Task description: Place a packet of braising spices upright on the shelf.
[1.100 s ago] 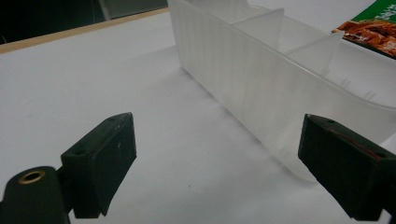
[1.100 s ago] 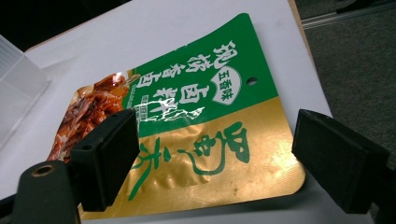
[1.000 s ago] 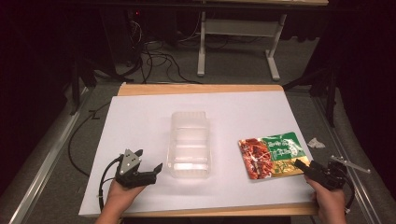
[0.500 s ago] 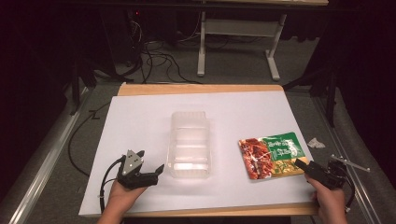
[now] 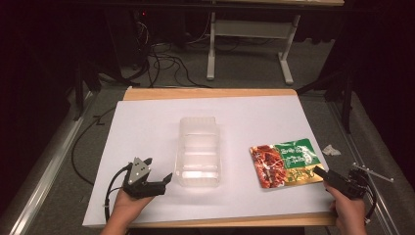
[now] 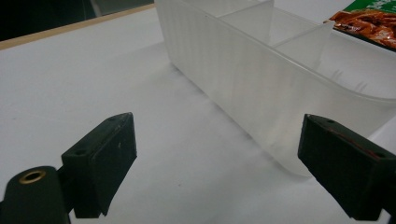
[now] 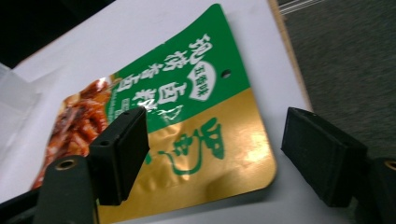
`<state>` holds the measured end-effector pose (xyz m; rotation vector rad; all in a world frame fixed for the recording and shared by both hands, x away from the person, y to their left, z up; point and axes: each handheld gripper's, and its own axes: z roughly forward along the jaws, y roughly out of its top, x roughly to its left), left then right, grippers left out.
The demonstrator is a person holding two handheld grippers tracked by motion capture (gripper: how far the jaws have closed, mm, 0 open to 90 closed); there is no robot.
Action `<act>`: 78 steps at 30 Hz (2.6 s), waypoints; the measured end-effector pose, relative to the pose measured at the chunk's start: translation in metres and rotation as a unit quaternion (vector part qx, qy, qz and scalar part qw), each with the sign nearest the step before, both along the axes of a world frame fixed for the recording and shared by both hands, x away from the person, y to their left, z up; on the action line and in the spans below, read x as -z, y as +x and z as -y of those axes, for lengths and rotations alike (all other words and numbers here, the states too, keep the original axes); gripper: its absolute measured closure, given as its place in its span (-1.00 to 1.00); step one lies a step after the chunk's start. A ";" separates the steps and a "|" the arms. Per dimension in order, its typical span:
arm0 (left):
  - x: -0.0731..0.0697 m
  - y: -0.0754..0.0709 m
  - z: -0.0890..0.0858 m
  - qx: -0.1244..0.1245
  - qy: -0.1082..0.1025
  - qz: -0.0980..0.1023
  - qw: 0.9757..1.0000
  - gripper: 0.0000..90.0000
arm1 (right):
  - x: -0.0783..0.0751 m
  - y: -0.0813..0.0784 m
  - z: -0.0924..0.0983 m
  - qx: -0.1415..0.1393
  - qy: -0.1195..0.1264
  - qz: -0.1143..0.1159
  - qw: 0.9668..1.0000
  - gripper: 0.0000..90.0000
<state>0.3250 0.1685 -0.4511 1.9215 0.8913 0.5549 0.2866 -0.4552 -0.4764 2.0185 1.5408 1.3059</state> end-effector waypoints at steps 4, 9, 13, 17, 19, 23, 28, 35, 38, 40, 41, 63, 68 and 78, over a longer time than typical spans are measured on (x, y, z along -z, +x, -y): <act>0.000 0.000 0.000 0.000 0.000 -0.001 1.000 -0.73 | 0.001 0.002 -0.003 -0.016 0.004 0.002 1.000 -0.45; 0.001 0.000 0.001 0.003 0.004 -0.002 1.000 -0.73 | -0.004 0.000 -0.005 -0.024 0.019 0.021 0.999 -0.38; 0.002 0.000 0.002 0.002 0.005 -0.002 1.000 -0.73 | -0.005 0.001 -0.010 -0.040 0.008 0.032 0.999 -0.36; 0.001 0.000 0.002 0.002 0.005 -0.001 1.000 -0.73 | -0.007 0.003 -0.017 -0.054 0.011 0.036 0.998 -0.34; 0.001 0.000 0.002 0.003 0.005 -0.002 1.000 -0.73 | -0.006 0.004 -0.020 -0.060 0.014 0.036 0.997 -0.33; 0.002 0.000 0.003 0.004 0.005 -0.002 1.000 -0.73 | -0.003 0.012 -0.029 -0.075 0.021 0.024 0.997 -0.32; 0.002 0.000 0.003 0.006 0.007 -0.003 1.000 -0.72 | -0.001 0.019 -0.035 -0.083 0.025 0.017 0.996 -0.32; 0.002 -0.001 0.002 0.008 0.015 -0.001 1.000 -0.72 | 0.001 0.026 -0.041 -0.084 0.039 0.015 0.996 -0.29; 0.002 -0.004 0.001 0.007 0.019 0.001 1.000 -0.72 | 0.000 0.027 -0.038 -0.076 0.062 0.029 0.995 -0.12; 0.002 -0.005 0.001 0.007 0.020 0.002 1.000 -0.72 | 0.000 0.026 -0.037 -0.073 0.070 0.033 0.994 -0.08; 0.002 -0.005 0.000 0.007 0.021 0.002 1.000 -0.72 | 0.000 0.026 -0.035 -0.070 0.078 0.038 0.994 0.02; 0.003 -0.006 0.000 0.007 0.028 0.002 1.000 -0.72 | -0.010 0.021 -0.044 -0.048 0.030 0.066 0.996 0.89; 0.002 -0.006 0.000 0.006 0.029 0.003 1.000 -0.72 | -0.011 0.020 -0.045 -0.046 0.015 0.070 0.996 0.96; 0.002 -0.006 0.000 0.004 0.028 0.003 1.000 -0.72 | -0.017 0.018 -0.048 -0.048 0.017 0.087 0.995 0.98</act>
